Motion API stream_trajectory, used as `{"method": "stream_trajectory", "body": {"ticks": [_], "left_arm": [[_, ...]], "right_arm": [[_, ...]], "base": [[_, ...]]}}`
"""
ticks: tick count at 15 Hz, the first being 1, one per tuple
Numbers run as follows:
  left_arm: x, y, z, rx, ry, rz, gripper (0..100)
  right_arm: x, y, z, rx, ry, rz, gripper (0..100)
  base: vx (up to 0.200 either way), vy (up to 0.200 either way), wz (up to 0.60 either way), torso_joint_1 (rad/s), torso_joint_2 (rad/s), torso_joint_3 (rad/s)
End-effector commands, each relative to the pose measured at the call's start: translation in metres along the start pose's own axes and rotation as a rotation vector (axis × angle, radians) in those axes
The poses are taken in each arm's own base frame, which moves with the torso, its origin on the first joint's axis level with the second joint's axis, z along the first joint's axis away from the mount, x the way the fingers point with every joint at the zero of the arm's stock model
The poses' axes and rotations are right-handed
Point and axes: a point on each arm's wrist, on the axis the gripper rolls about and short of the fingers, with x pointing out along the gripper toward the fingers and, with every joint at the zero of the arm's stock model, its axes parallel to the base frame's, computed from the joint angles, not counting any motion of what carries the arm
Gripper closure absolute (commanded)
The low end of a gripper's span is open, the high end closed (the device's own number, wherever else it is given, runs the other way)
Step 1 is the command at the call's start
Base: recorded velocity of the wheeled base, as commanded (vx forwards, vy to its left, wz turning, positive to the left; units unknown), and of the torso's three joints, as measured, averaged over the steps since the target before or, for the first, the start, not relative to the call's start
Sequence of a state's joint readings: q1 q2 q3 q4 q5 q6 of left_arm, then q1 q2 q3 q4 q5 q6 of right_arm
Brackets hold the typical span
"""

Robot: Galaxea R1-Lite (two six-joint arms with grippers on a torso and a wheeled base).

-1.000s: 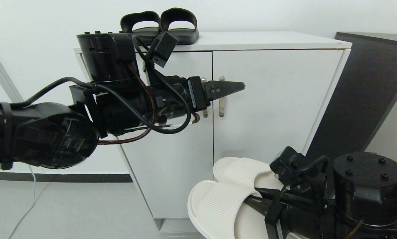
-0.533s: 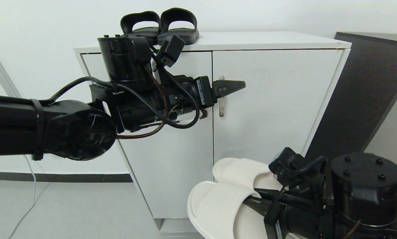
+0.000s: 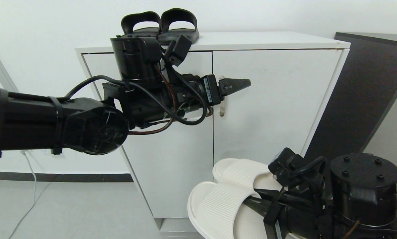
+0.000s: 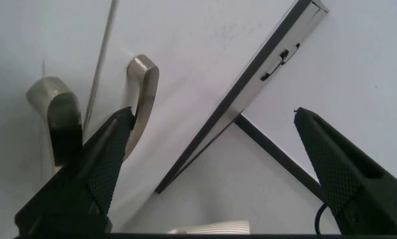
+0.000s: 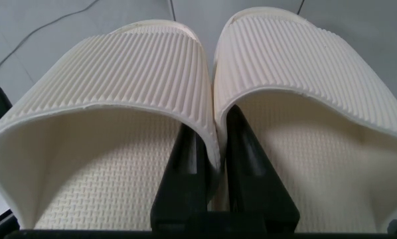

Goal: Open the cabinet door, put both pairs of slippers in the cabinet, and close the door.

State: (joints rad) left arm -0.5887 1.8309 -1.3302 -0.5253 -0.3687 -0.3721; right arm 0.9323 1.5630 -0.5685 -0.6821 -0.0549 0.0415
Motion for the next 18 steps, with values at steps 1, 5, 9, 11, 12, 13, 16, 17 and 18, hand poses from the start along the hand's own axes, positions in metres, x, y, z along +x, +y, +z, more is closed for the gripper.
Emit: {"method": "stream_trajectory", "body": {"ticks": [1,5,9,11,12,13,16,17,18], "left_arm": [[0.003,0.002,-0.003,-0.003,0.006,0.004,0],[0.001,0.001,-0.002,-0.003,0.002,0.003,100],[-0.004,-0.006,-0.001,-0.001,0.005,-0.009,100],[-0.007,-0.013,-0.003,-0.002,0.011,-0.025,100],[-0.011,-0.019,-0.005,-0.003,0.018,-0.035,100],[-0.015,-0.023,-0.007,-0.004,0.024,-0.043,100],[-0.032,-0.038,-0.007,-0.001,0.026,-0.069,100],[-0.038,-0.04,-0.007,-0.001,0.027,-0.07,100],[-0.046,-0.044,-0.006,0.003,0.022,-0.074,100]], "right_arm": [[0.0,0.0,0.0,0.0,-0.001,0.0,100],[0.0,0.0,0.001,-0.001,-0.006,-0.001,100],[-0.002,0.001,0.001,-0.005,-0.01,0.003,100],[-0.002,0.002,0.001,-0.005,-0.01,0.012,100],[-0.004,0.004,0.001,-0.008,-0.01,0.038,100],[-0.009,0.006,0.0,-0.011,-0.012,0.072,100],[-0.018,0.009,0.0,-0.015,-0.022,0.139,100],[-0.019,0.009,-0.001,-0.016,-0.02,0.142,100],[-0.019,0.01,-0.004,-0.018,-0.011,0.145,100]], "base": [[0.0,0.0,0.0,0.0,0.0,0.0],[0.0,0.0,0.0,0.0,0.0,0.0],[0.0,0.0,0.0,0.0,0.0,0.0],[0.0,0.0,0.0,0.0,0.0,0.0],[0.0,0.0,0.0,0.0,0.0,0.0],[0.0,0.0,0.0,0.0,0.0,0.0],[0.0,0.0,0.0,0.0,0.0,0.0],[0.0,0.0,0.0,0.0,0.0,0.0],[0.0,0.0,0.0,0.0,0.0,0.0]]}}
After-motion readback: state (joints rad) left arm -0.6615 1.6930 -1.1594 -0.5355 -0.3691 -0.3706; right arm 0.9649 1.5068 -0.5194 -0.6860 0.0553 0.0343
